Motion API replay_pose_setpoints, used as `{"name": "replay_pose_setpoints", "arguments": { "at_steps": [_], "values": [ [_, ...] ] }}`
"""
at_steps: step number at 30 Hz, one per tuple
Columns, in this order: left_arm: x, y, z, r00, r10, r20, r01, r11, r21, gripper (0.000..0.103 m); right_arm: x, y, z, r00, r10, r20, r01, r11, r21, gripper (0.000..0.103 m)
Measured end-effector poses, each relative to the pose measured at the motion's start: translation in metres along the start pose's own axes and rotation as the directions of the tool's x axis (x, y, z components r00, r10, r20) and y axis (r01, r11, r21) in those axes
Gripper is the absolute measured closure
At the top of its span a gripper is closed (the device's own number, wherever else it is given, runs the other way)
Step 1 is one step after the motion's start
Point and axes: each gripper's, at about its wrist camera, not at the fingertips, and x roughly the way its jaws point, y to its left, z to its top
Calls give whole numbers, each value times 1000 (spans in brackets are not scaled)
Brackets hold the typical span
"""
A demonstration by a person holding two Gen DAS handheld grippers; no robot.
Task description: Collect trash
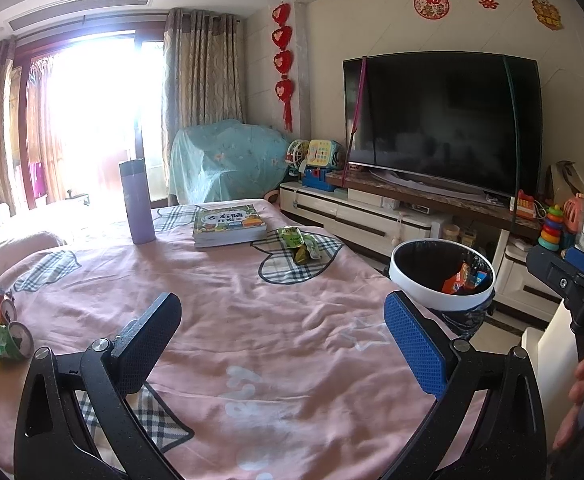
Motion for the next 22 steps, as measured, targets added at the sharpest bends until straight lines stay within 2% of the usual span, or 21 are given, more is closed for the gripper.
{"name": "replay_pose_setpoints", "arguments": {
  "at_steps": [22],
  "values": [
    [11, 7, -3, 999, -10, -32, 10, 1000, -11, 0, 15, 2, -4, 999, 12, -40, -11, 1000, 18, 0]
  ]
}}
